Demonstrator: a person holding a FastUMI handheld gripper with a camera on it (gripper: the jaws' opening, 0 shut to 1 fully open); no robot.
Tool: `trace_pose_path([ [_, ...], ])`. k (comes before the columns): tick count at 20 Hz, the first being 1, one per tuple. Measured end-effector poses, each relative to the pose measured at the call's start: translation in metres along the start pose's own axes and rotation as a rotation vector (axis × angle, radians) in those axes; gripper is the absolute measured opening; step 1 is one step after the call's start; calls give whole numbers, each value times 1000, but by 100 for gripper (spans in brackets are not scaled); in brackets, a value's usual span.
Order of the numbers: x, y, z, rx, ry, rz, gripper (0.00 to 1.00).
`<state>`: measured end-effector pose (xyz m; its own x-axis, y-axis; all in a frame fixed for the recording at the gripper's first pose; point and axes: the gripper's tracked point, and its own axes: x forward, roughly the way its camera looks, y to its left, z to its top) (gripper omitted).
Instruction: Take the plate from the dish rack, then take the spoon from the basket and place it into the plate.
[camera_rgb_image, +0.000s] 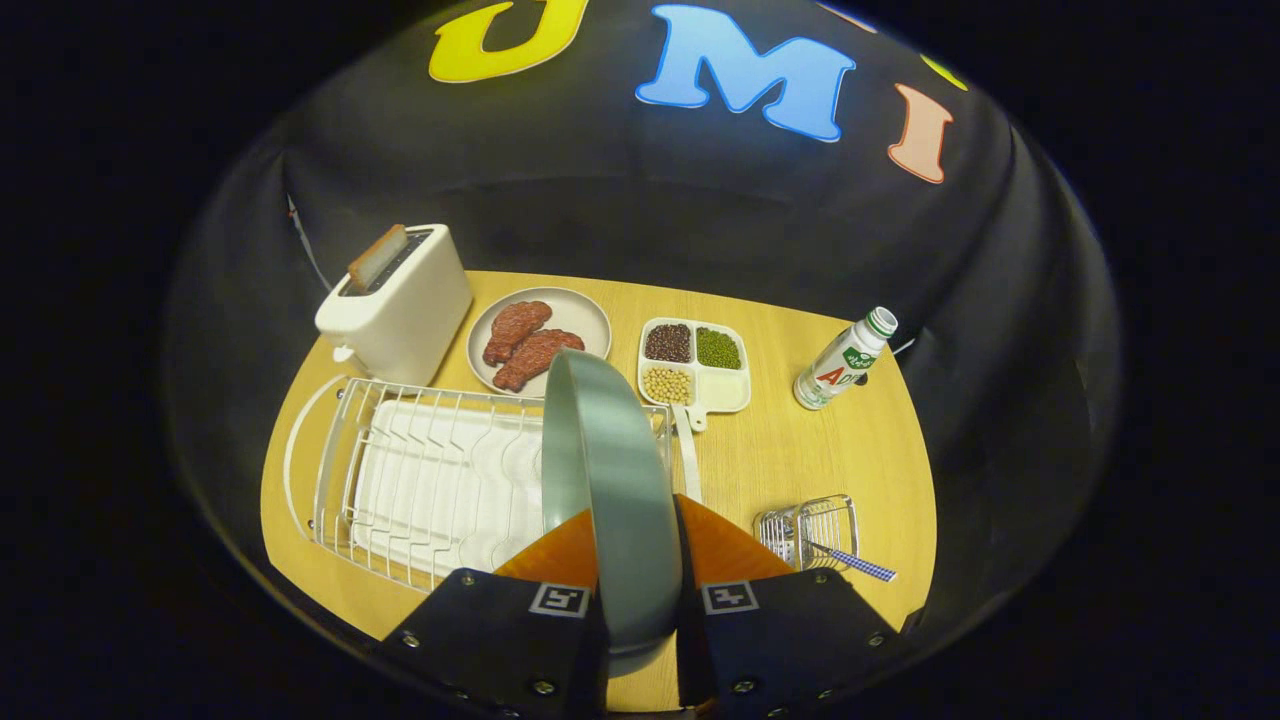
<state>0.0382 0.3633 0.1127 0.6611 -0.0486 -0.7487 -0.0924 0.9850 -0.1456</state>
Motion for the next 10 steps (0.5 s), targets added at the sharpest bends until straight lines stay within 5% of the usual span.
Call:
trace_pose_path([
  [10,-75,-94,-72,125,-43,72,26],
])
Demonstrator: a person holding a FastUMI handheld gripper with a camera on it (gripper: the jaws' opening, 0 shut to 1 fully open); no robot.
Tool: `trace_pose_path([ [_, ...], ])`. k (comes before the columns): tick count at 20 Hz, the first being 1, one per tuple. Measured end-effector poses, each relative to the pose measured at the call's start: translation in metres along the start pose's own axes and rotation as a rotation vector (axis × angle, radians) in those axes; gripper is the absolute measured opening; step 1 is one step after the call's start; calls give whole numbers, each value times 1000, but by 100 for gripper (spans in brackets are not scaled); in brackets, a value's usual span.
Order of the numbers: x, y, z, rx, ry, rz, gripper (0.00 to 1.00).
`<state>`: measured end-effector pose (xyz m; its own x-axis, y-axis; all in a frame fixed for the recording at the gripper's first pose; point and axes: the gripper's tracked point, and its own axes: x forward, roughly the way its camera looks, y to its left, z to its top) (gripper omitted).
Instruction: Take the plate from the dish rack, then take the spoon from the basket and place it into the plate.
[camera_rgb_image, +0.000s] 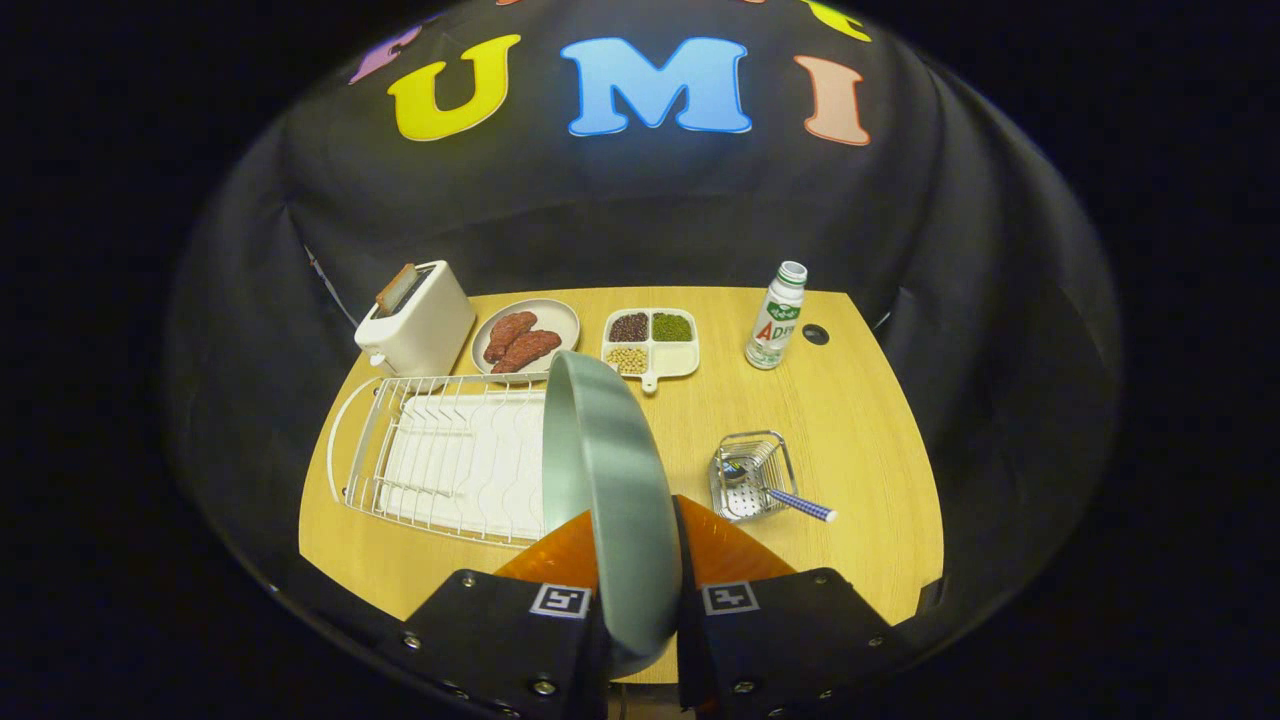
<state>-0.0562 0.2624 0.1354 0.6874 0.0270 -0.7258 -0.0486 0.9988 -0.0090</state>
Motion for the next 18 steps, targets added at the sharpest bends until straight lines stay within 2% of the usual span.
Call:
trace_pose_path([
  [8,-23,-60,-59,31,59,64,26],
  [18,-5,-65,-138,162,184,161,26],
])
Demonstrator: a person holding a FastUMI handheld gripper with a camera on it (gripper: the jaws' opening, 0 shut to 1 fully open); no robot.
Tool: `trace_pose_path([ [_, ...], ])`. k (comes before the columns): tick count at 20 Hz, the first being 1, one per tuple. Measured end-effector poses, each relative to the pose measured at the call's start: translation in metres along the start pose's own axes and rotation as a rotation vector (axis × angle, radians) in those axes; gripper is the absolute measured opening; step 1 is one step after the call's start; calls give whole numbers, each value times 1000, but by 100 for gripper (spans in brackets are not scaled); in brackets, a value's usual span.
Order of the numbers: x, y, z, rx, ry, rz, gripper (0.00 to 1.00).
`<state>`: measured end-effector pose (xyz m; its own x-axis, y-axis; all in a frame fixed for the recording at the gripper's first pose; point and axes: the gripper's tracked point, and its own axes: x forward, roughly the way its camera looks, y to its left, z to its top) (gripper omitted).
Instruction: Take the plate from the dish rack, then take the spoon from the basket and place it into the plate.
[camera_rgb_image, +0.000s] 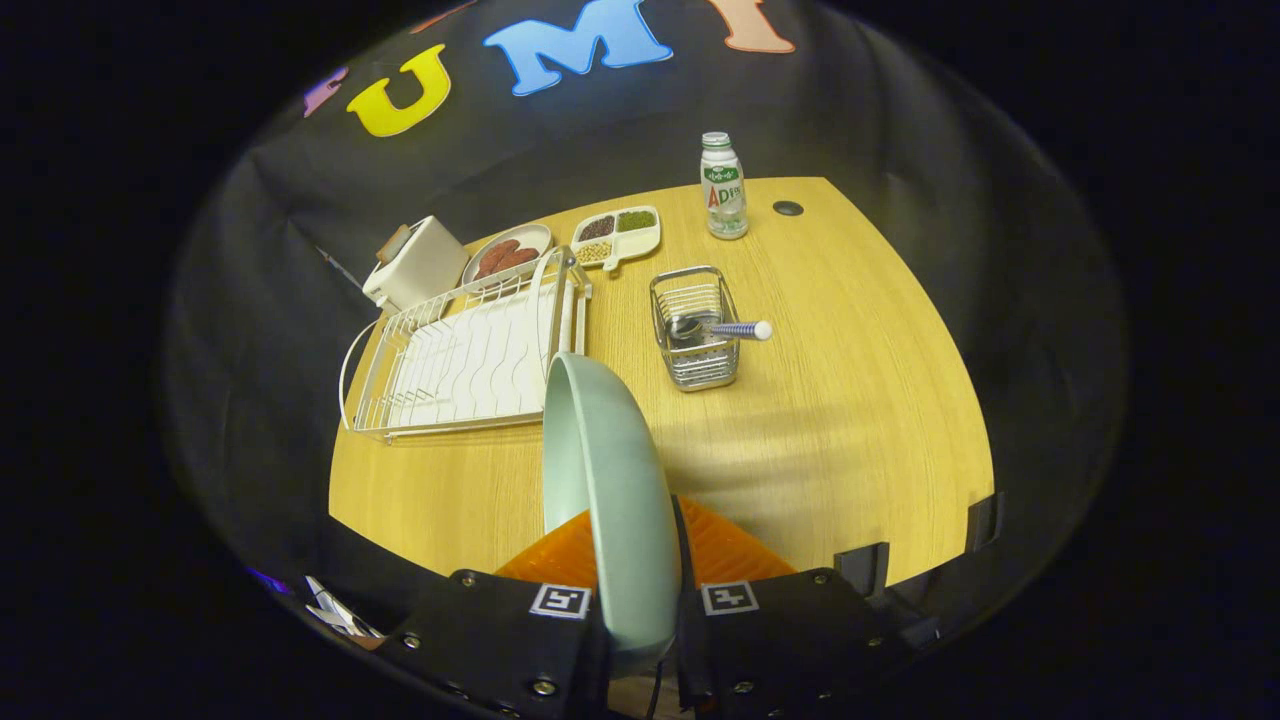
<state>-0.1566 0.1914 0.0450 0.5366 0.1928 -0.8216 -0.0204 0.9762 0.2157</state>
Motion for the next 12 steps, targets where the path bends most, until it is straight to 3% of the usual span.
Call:
trace_pose_path([
  [6,25,1,-22,86,28,28,26],
  [12,61,9,-44,189,51,112,26],
])
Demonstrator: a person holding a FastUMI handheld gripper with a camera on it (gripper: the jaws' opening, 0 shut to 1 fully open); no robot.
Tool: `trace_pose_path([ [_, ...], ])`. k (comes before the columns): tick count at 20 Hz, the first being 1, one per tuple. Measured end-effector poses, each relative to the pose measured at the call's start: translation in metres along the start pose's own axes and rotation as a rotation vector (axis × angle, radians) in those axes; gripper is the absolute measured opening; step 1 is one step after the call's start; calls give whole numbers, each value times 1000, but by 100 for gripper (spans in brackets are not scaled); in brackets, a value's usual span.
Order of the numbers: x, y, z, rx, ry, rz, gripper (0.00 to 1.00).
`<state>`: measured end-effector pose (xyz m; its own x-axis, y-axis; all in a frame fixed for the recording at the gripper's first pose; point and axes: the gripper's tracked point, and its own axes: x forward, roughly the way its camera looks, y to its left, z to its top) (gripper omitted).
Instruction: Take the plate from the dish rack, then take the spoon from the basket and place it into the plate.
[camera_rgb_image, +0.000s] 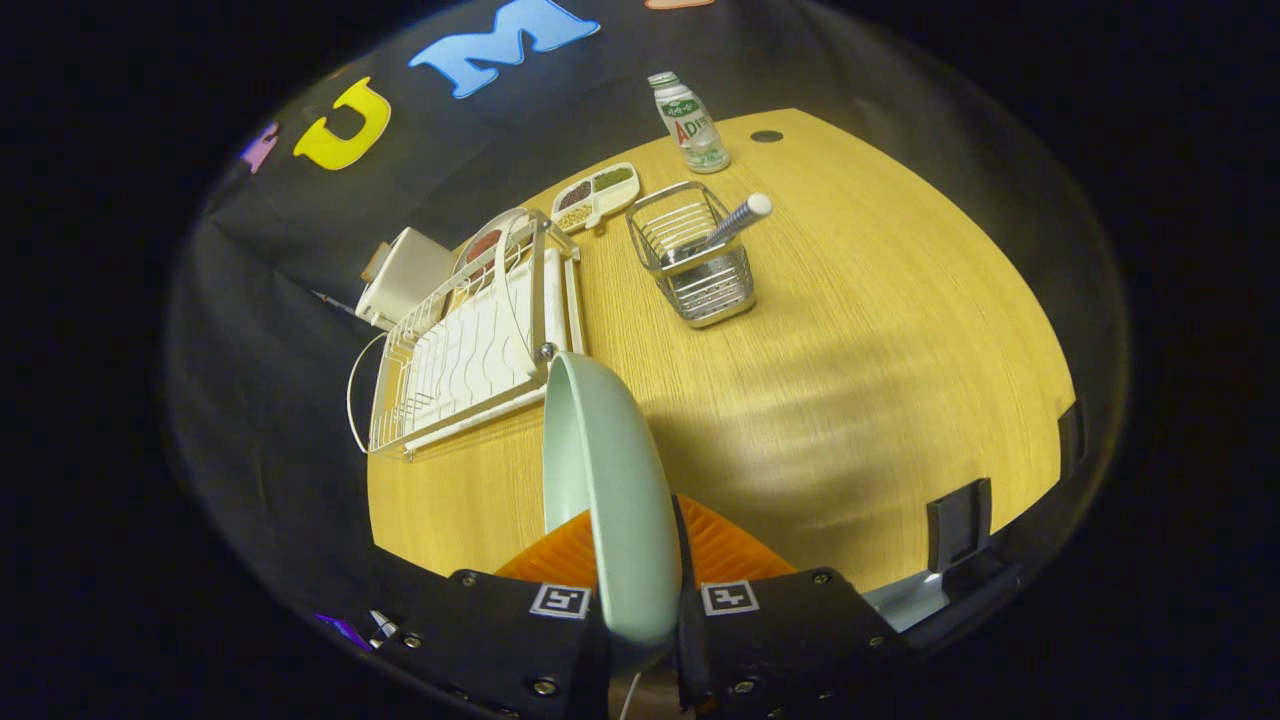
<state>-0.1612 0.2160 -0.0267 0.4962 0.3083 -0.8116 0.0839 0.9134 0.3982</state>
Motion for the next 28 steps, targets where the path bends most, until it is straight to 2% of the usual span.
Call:
trace_pose_path([
  [6,36,11,-25,67,39,117,26],
  [13,59,14,-28,145,51,212,27],
  [16,55,-12,-12,48,-27,136,32],
  [19,40,-32,1,-56,-87,86,49],
  [20,32,-38,9,-78,-117,67,49],
  [21,19,-44,22,-106,-174,50,55],
  [24,-26,-50,66,-196,-389,7,58],
  [25,-39,-50,78,-215,-444,-5,67],
  [28,-77,-47,112,-263,-586,-21,73],
])
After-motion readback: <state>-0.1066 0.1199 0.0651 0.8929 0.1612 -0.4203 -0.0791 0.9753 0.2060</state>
